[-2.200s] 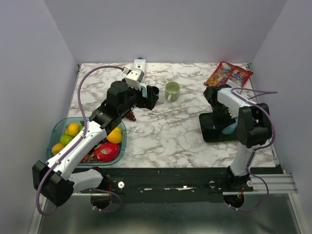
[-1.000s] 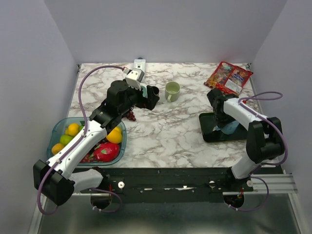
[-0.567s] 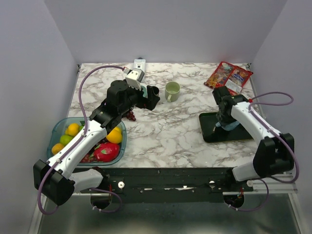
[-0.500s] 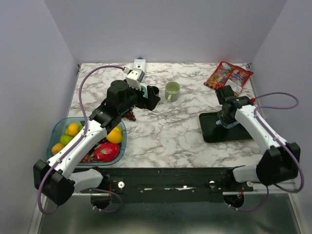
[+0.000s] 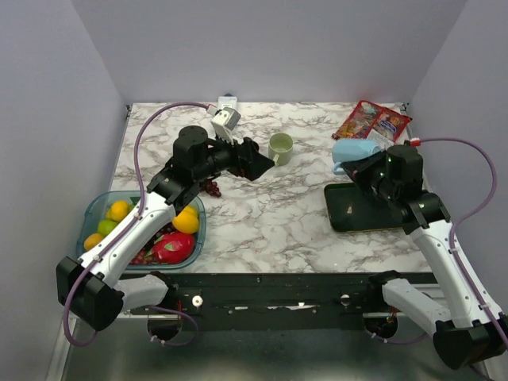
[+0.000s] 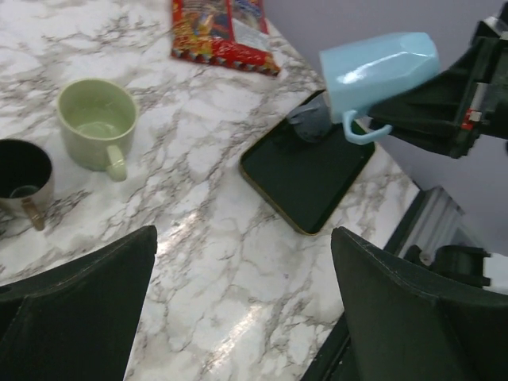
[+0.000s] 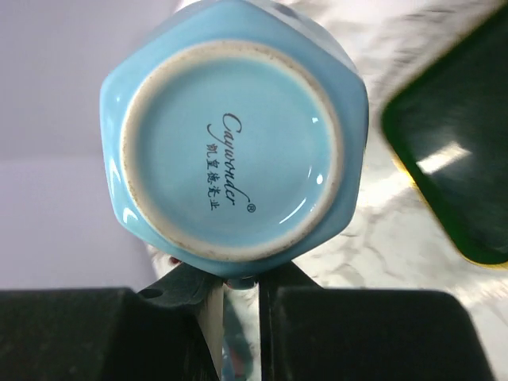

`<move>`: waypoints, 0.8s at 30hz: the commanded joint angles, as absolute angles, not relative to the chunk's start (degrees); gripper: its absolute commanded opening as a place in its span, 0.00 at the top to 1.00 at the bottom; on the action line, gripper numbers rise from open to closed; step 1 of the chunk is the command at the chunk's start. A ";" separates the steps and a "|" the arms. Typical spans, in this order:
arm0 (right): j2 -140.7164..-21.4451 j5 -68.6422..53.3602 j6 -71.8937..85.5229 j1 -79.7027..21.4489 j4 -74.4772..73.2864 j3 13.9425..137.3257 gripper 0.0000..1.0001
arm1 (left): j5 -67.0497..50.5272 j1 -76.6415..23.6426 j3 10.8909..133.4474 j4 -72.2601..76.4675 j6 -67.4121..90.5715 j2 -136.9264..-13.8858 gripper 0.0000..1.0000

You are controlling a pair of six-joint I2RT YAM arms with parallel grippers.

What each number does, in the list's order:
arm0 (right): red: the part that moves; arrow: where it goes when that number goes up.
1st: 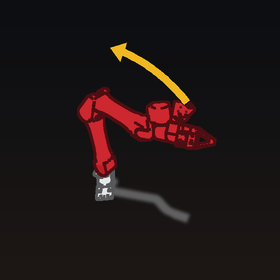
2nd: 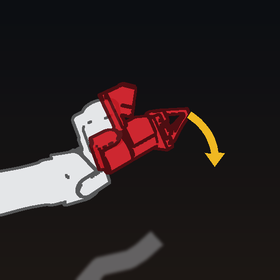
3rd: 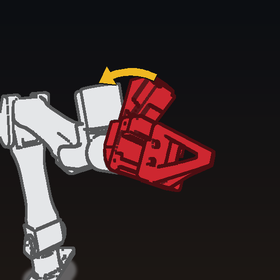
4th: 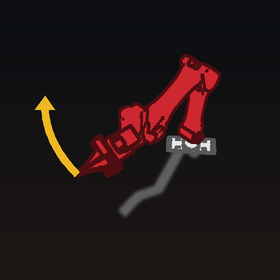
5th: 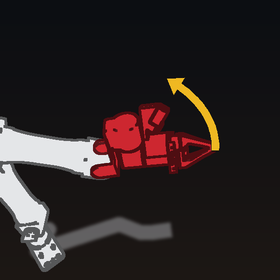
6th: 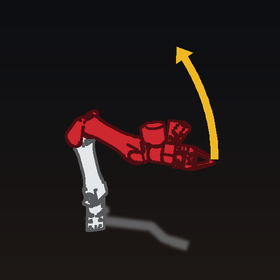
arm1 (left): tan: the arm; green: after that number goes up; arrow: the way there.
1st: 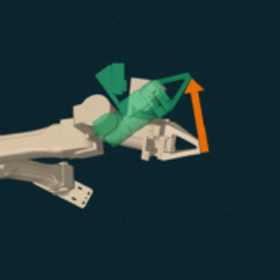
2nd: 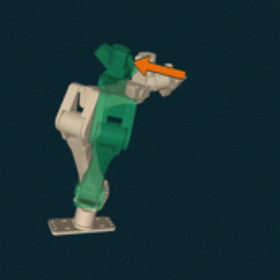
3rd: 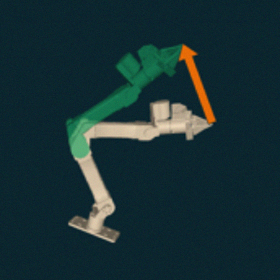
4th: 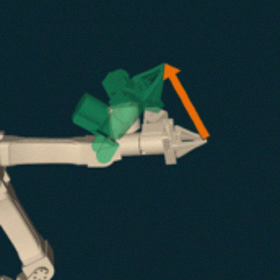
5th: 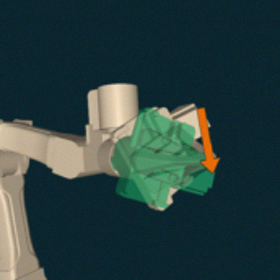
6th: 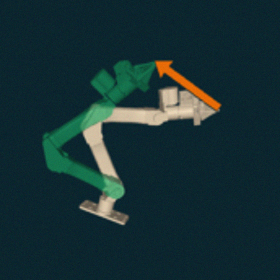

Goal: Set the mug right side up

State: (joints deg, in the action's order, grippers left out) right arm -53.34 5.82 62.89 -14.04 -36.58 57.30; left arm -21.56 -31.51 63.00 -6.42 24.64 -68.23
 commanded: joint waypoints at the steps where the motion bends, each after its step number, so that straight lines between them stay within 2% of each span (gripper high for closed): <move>1: -49.31 -9.66 53.97 -15.73 -9.34 56.60 1.00 | -32.51 -31.29 64.69 1.65 32.76 -68.38 0.01; 5: -48.43 -14.75 53.00 -18.71 -0.54 56.60 0.99 | -39.71 -31.46 62.67 13.75 41.62 -69.17 0.01; 6: -48.51 -16.07 52.91 -19.59 4.35 56.69 0.99 | -40.42 -31.55 61.71 16.23 43.75 -69.43 0.01; 14: -50.80 -18.36 52.11 -27.24 15.81 57.74 0.99 | -43.42 -32.96 62.75 33.90 60.63 -73.74 0.01; 20: -52.21 -20.13 53.00 -28.65 19.86 58.36 0.99 | -42.72 -33.22 66.00 33.31 64.16 -74.71 0.02; 24: -52.65 -20.74 53.00 -29.27 21.00 58.36 0.99 | -42.80 -33.31 67.14 34.54 66.44 -75.50 0.12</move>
